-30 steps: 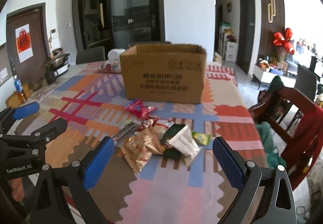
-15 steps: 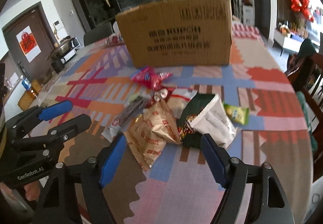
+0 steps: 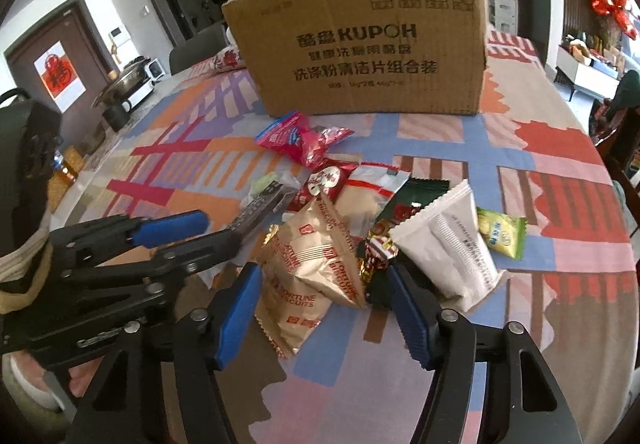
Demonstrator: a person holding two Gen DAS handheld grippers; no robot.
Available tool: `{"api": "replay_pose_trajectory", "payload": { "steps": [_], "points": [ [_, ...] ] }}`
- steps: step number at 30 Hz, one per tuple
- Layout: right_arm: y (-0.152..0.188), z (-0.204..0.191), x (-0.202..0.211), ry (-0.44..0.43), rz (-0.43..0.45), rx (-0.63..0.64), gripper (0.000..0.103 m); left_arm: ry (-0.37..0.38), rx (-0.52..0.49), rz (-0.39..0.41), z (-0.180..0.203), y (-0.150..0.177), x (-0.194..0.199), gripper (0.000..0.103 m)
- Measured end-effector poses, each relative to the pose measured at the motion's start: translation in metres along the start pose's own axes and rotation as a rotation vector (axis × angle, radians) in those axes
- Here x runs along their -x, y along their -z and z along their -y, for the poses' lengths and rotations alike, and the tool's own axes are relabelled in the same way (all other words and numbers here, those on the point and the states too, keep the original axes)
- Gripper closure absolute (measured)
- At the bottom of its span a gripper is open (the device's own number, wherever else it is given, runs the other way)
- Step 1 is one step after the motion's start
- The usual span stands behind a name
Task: Organize snacks
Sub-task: 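Grasp the white biscuit bar with the left tool while the right tool grasps the tan biscuit packet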
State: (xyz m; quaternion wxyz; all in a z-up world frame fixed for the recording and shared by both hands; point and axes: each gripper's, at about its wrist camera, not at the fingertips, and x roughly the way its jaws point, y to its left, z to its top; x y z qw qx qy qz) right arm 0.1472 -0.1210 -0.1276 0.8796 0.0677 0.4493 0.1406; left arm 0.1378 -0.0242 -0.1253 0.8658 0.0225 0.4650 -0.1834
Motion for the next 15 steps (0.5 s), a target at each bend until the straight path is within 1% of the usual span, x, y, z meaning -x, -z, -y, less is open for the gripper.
{"api": "replay_pose_trajectory", "payload": {
  "steps": [5, 7, 8, 9, 12, 15],
  "points": [
    [0.0001, -0.0025, -0.0064, -0.009, -0.013, 0.007, 0.041, -0.005, 0.015, -0.018, -0.0028, -0.0008, -0.0084, 0.074],
    [-0.0013, -0.0029, -0.0082, -0.028, -0.020, 0.002, 0.046, 0.003, 0.018, -0.026, -0.0027, -0.0012, -0.0107, 0.079],
    [-0.0012, -0.0028, -0.0085, -0.039, -0.023, 0.001, 0.052, 0.008, 0.019, -0.031, -0.0023, -0.0014, -0.0110, 0.080],
    [-0.0016, -0.0038, -0.0090, -0.044, -0.027, 0.002, 0.055, 0.010, 0.023, -0.029, -0.0027, -0.0010, -0.0112, 0.081],
    [-0.0011, -0.0071, -0.0089, -0.036, -0.025, 0.019, 0.058, 0.010, 0.024, -0.025, -0.0019, -0.0008, -0.0101, 0.084],
    [-0.0006, -0.0062, -0.0069, -0.040, -0.024, 0.010, 0.060, 0.022, 0.036, -0.017, -0.0023, 0.0007, -0.0076, 0.085]
  ]
}}
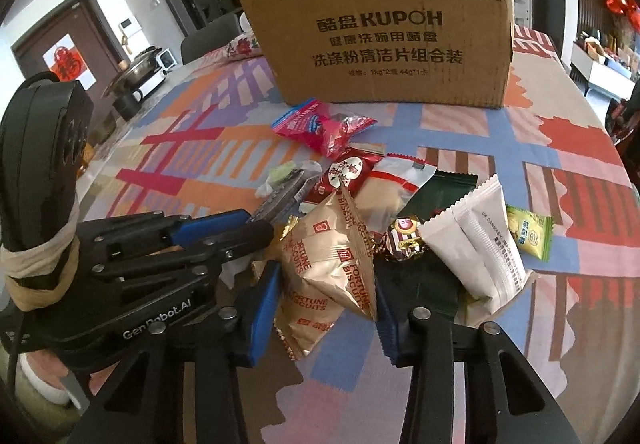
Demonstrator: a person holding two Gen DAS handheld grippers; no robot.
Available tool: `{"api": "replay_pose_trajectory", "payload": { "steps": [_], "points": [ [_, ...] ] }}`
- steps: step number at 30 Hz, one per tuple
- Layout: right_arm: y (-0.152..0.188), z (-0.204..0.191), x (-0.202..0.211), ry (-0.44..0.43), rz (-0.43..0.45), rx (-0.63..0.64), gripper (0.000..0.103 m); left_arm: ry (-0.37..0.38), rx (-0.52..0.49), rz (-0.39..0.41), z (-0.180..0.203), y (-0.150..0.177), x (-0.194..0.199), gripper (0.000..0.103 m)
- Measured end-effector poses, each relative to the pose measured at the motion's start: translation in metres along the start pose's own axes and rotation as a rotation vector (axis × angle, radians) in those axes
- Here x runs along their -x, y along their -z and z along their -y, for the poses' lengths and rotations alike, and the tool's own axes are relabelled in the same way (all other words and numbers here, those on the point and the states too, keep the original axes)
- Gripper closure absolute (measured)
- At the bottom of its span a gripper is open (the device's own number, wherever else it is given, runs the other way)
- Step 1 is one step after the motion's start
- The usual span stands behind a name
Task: Organize snacks
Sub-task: 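Grasp the white biscuit bar with the left tool while the right tool grasps the tan biscuit packet, then carry both snacks over the cardboard box and open both tools to drop them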
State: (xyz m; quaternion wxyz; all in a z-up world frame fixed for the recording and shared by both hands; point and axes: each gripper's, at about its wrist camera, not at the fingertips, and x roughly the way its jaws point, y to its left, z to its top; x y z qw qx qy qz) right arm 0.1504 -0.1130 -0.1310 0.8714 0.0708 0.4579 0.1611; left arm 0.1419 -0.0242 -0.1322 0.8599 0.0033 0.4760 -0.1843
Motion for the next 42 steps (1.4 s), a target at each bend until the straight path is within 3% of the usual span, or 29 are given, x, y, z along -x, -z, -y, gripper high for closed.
{"api": "replay_pose_trajectory", "payload": {
  "steps": [11, 21, 31, 42],
  "points": [
    [0.001, -0.001, 0.023, 0.004, 0.056, 0.000, 0.061, -0.013, 0.002, 0.082, 0.008, 0.002, 0.035, 0.085],
    [-0.016, -0.012, 0.062, 0.048, 0.178, 0.059, 0.061, -0.026, -0.022, 0.202, 0.019, -0.012, 0.080, 0.085],
    [-0.059, -0.020, 0.098, 0.098, 0.325, 0.116, 0.061, -0.036, -0.034, 0.313, 0.021, -0.053, 0.110, 0.085],
    [-0.114, -0.023, 0.113, 0.116, 0.416, 0.146, 0.061, -0.060, -0.056, 0.399, 0.015, -0.112, 0.123, 0.086]
  ]
}}
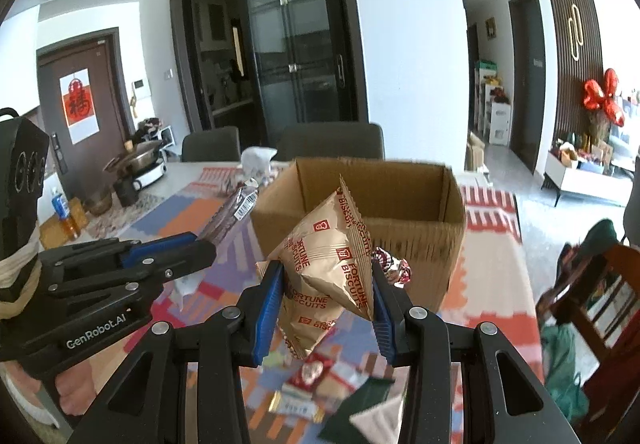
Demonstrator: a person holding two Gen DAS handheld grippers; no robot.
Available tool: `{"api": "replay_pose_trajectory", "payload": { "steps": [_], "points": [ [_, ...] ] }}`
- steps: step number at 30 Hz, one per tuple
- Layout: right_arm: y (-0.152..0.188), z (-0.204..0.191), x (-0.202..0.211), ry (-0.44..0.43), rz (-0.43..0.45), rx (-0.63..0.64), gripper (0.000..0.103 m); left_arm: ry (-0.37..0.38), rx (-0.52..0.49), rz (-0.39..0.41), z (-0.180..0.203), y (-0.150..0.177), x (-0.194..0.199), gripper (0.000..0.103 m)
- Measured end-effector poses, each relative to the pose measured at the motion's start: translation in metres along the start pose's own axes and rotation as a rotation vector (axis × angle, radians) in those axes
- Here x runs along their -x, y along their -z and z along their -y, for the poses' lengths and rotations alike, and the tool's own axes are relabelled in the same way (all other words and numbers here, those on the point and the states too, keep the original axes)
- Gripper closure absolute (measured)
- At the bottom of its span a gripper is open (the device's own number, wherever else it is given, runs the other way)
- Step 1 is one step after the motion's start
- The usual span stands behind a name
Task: Organize snacks
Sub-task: 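Carry both snacks over the cardboard box and open both tools to drop them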
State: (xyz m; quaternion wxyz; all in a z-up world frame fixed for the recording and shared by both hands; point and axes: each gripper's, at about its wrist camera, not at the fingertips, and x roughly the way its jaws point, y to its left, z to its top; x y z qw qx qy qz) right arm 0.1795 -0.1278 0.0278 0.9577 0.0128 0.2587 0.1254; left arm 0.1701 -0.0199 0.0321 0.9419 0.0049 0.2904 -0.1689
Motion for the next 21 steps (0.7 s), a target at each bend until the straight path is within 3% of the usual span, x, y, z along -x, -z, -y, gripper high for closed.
{"api": "replay_pose_trajectory", "payload": {
  "steps": [14, 21],
  "points": [
    [-0.066, 0.033, -0.052, 0.046, -0.005, 0.007, 0.061, -0.013, -0.035, 0.004, -0.014, -0.072, -0.059, 0.086],
    [-0.082, 0.048, -0.081, 0.054, -0.049, 0.005, 0.061, -0.010, -0.001, -0.068, -0.020, -0.087, -0.104, 0.086]
  ]
}}
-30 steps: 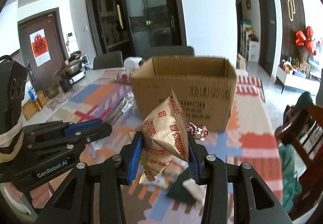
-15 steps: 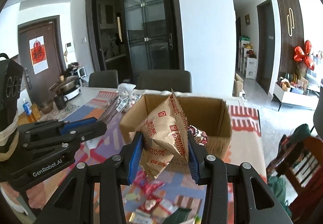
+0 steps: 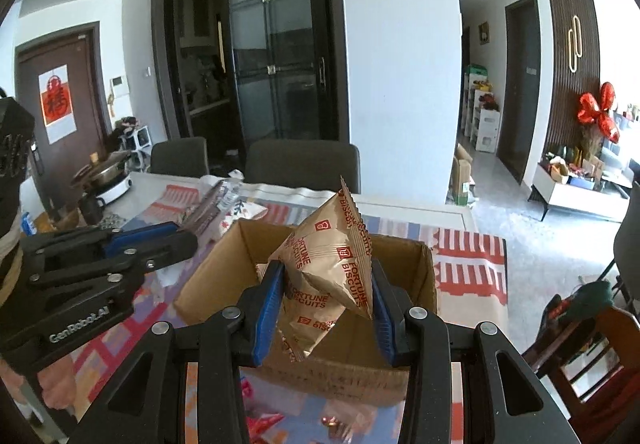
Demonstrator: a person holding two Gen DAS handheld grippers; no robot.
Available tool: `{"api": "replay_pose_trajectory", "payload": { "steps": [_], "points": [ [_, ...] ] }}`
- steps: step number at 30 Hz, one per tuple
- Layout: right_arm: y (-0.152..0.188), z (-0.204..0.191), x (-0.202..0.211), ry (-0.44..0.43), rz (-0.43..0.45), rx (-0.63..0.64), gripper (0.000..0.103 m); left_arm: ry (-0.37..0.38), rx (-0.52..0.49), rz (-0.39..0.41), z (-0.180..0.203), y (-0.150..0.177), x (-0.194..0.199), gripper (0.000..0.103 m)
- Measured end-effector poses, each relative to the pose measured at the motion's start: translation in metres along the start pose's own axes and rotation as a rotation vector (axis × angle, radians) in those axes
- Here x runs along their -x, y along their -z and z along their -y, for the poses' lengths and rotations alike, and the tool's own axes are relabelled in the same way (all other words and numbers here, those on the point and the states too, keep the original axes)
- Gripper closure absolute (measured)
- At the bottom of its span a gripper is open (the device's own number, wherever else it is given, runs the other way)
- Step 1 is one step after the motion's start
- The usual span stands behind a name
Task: Organize snacks
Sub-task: 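Carry both snacks over the cardboard box and open both tools to drop them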
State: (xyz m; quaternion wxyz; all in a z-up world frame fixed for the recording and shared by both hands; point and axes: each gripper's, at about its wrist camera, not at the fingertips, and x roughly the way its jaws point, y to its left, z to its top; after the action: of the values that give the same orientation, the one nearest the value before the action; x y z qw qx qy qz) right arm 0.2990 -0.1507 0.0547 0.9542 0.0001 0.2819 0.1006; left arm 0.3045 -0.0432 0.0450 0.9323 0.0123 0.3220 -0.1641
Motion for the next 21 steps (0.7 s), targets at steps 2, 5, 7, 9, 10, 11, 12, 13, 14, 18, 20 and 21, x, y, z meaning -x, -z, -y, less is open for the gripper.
{"api": "replay_pose_trajectory", "payload": {
  "steps": [2, 5, 7, 9, 10, 11, 12, 13, 14, 18, 20, 21],
  "points": [
    [0.000, 0.004, -0.009, -0.001, -0.024, -0.003, 0.061, 0.011, 0.003, -0.034, 0.000, -0.001, -0.014, 0.084],
    [0.000, 0.011, -0.017, 0.012, -0.044, -0.018, 0.055, -0.029, 0.014, -0.057, 0.000, -0.001, -0.027, 0.069],
    [0.003, 0.015, -0.022, 0.016, -0.063, -0.033, 0.042, -0.046, 0.007, -0.047, 0.001, 0.001, -0.026, 0.062],
    [0.005, 0.020, -0.022, 0.028, -0.053, -0.037, 0.035, -0.054, 0.002, -0.040, 0.001, 0.003, -0.021, 0.058],
    [0.006, 0.019, -0.021, 0.037, -0.051, -0.031, 0.035, -0.059, -0.004, -0.037, 0.002, 0.004, -0.018, 0.057],
    [0.007, 0.019, -0.020, 0.044, -0.050, -0.030, 0.035, -0.062, -0.008, -0.030, 0.003, 0.005, -0.013, 0.055],
    [0.008, 0.019, -0.018, 0.045, -0.045, -0.030, 0.035, -0.064, -0.015, -0.023, 0.005, 0.007, -0.008, 0.053],
    [0.011, 0.019, -0.013, 0.043, -0.037, -0.027, 0.035, -0.065, -0.022, -0.014, 0.006, 0.009, -0.003, 0.052],
    [0.010, 0.016, -0.012, 0.045, -0.035, -0.024, 0.035, -0.071, -0.027, -0.009, 0.008, 0.012, 0.002, 0.048],
    [0.017, 0.010, 0.005, 0.031, -0.012, -0.005, 0.035, -0.089, -0.043, 0.020, 0.015, 0.023, 0.025, 0.041],
    [0.022, 0.005, 0.016, 0.021, 0.005, 0.005, 0.035, -0.092, -0.051, 0.042, 0.018, 0.028, 0.037, 0.038],
    [0.024, 0.002, 0.022, 0.021, 0.011, 0.009, 0.035, -0.099, -0.052, 0.049, 0.020, 0.030, 0.042, 0.036]
  ]
}}
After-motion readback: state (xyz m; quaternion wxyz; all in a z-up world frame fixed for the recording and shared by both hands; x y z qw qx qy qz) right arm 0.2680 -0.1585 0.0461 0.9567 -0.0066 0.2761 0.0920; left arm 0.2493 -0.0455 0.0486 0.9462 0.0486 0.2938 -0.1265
